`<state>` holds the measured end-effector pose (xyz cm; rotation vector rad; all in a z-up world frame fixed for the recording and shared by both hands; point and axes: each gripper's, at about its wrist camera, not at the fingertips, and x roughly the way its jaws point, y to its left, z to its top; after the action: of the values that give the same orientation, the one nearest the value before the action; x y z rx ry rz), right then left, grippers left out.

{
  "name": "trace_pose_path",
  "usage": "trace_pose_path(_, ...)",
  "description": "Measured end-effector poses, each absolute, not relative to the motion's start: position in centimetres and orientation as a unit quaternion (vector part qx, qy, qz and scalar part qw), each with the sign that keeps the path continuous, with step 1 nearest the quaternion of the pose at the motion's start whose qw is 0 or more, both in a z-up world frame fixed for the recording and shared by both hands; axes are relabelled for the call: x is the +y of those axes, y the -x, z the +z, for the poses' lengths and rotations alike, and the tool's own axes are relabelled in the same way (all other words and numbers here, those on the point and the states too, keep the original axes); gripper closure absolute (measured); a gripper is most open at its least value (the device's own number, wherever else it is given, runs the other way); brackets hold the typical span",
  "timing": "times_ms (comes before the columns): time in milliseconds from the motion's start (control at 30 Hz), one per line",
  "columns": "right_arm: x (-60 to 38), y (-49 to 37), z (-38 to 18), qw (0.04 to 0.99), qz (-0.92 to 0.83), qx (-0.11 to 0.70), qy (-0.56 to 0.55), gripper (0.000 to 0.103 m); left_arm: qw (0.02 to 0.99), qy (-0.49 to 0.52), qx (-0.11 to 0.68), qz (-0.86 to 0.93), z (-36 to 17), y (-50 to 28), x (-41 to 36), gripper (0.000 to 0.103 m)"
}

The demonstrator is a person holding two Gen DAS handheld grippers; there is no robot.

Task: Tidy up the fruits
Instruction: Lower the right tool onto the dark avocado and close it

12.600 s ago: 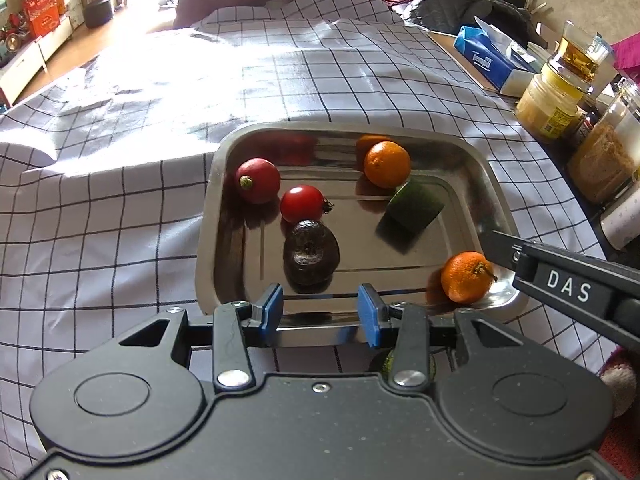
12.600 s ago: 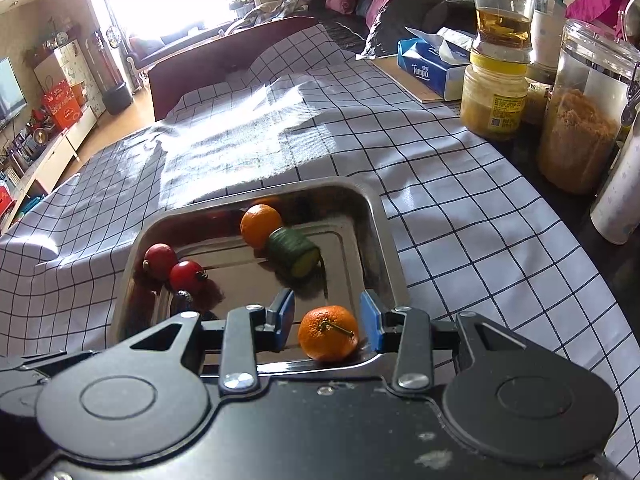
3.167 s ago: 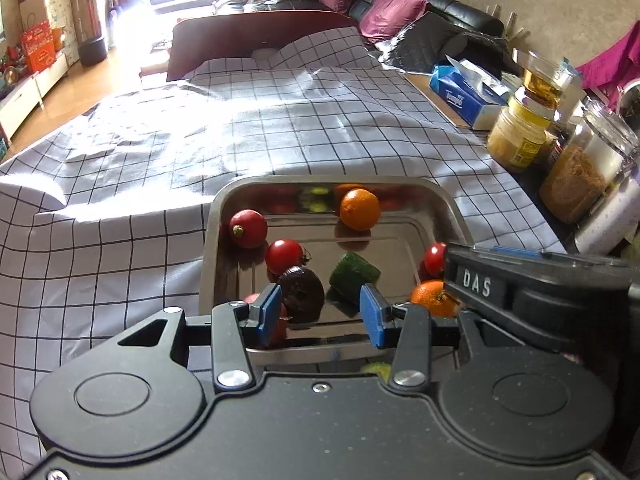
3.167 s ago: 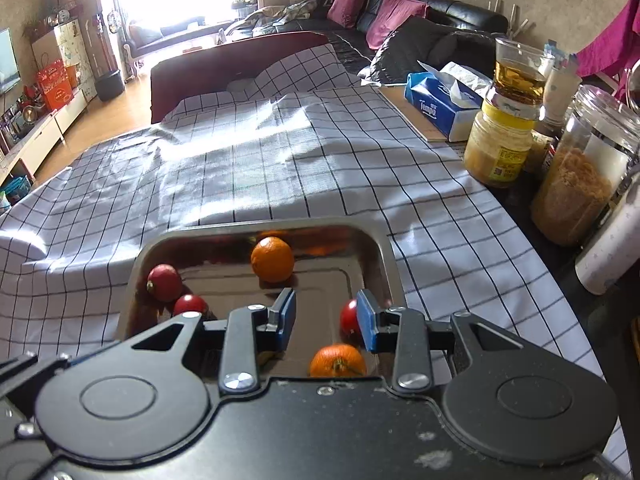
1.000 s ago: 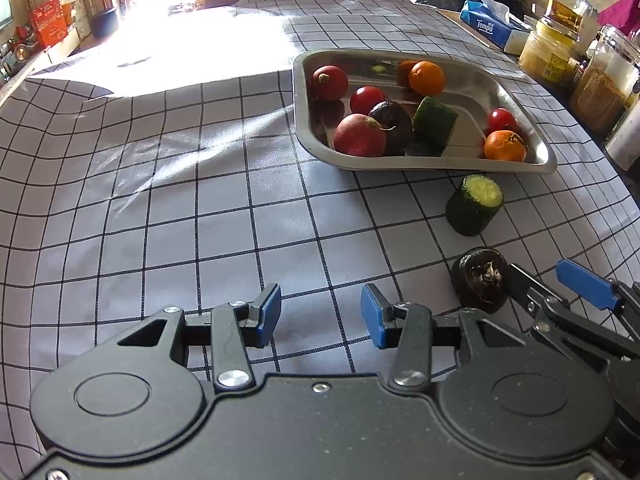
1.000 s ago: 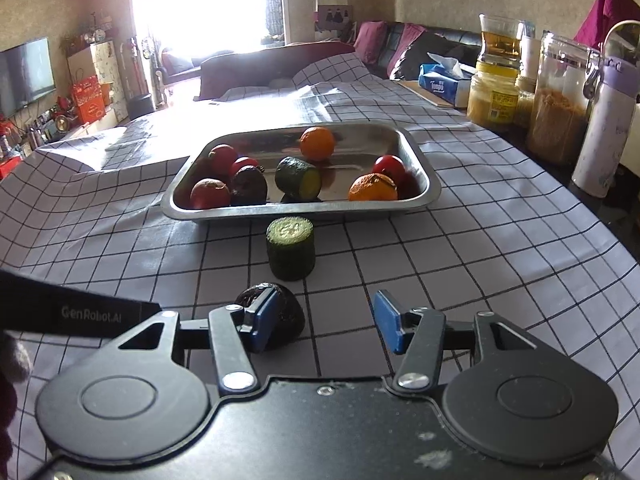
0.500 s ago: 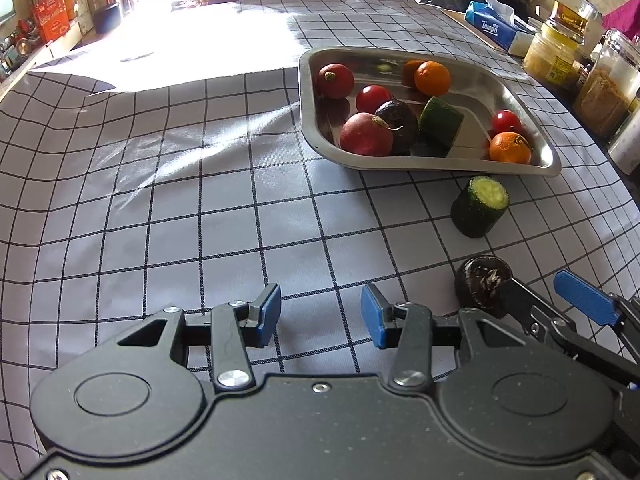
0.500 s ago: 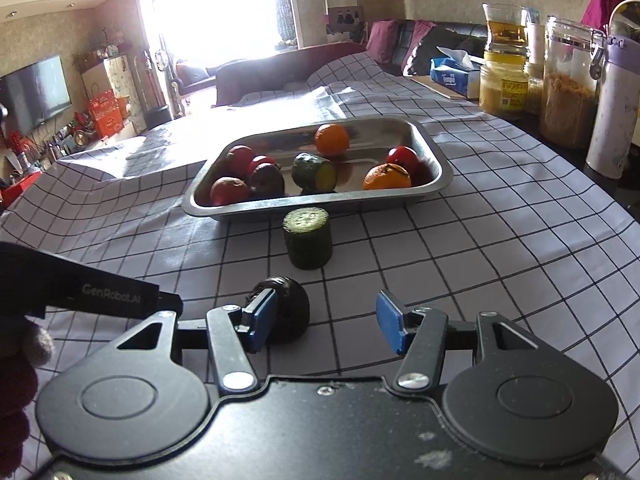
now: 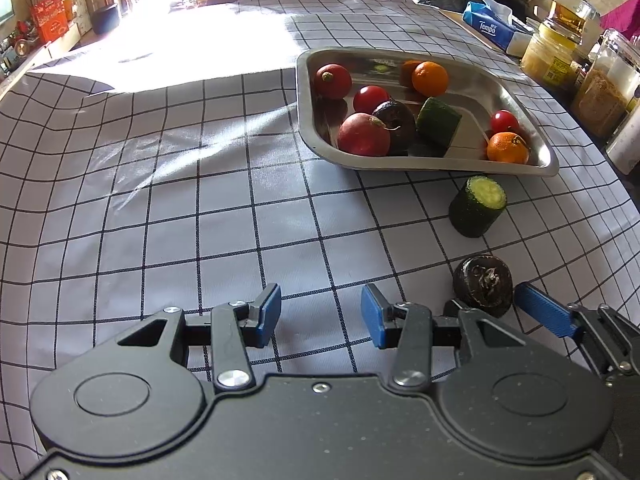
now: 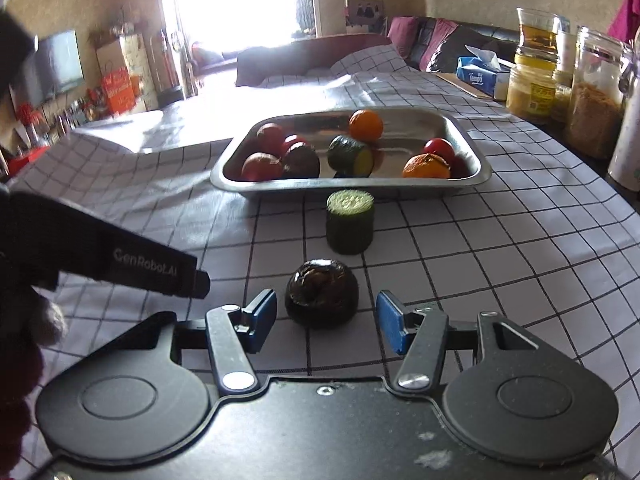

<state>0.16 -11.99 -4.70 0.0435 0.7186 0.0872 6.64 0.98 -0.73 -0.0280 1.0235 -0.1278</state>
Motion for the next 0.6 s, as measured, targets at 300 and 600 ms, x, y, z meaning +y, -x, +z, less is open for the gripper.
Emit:
trace_pose_path(300, -12.0, -0.4, -4.8, 0.932, 0.047, 0.359, 0.013, 0.062, 0.876, 0.006, 0.477, -0.07, -0.8, -6.6, 0.4, 0.051)
trace_pose_path(600, -16.3, -0.9, -3.7, 0.939, 0.007, 0.344, -0.012, 0.062, 0.874, 0.002, 0.478, -0.085, -0.5, -6.8, -0.9, 0.051)
